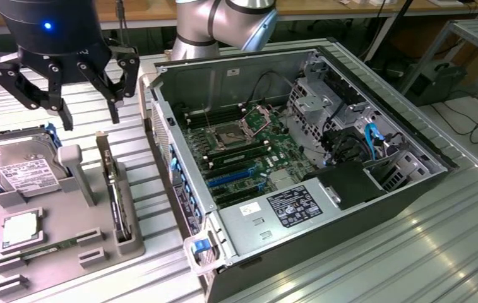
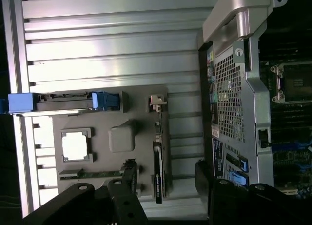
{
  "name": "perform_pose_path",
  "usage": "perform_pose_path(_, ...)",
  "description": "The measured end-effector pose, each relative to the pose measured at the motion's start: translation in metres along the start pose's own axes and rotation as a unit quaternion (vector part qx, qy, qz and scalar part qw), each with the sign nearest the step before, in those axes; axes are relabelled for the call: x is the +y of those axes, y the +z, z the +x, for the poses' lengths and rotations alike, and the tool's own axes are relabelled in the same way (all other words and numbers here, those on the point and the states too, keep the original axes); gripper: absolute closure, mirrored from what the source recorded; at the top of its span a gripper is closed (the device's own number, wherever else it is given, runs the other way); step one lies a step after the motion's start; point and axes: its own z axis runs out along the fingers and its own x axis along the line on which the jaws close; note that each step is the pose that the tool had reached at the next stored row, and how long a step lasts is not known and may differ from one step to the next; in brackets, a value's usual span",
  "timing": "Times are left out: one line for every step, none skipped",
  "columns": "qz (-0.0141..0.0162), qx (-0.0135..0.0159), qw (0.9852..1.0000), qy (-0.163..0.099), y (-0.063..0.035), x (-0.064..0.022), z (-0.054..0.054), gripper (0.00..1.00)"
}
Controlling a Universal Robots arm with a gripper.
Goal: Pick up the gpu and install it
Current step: 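Pick up the gpu and move the gpu toward the slot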
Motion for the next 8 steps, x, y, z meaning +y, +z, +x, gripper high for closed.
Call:
perform_pose_path(0.0, 0.0, 1.0, 0.0, 0.0007, -0.0018, -0.0001, 0.4)
perform_pose_path(-0.0001, -0.0001, 1.0, -0.001, 0.0017, -0.0034, -0.0002, 0.4)
perform_pose_path(-0.0001, -0.0001, 1.0, -0.001, 0.003, -0.0049, -0.0003, 0.4)
perform_pose_path(0.0, -0.0001, 1.0, -0.002, 0.0042, -0.0053, -0.0003, 0.4)
perform_pose_path(0.0003, 0.0, 1.0, -0.002, 0.0051, -0.0056, -0.0002, 0.4)
perform_pose_path(0.0005, 0.0, 1.0, -0.003, 0.0065, -0.0057, -0.0002, 0.4)
perform_pose_path(0.0006, 0.0, 1.0, -0.003, 0.0077, -0.0057, -0.0002, 0.4)
perform_pose_path(0.0007, 0.0, 1.0, -0.003, 0.009, -0.0058, -0.0002, 0.4)
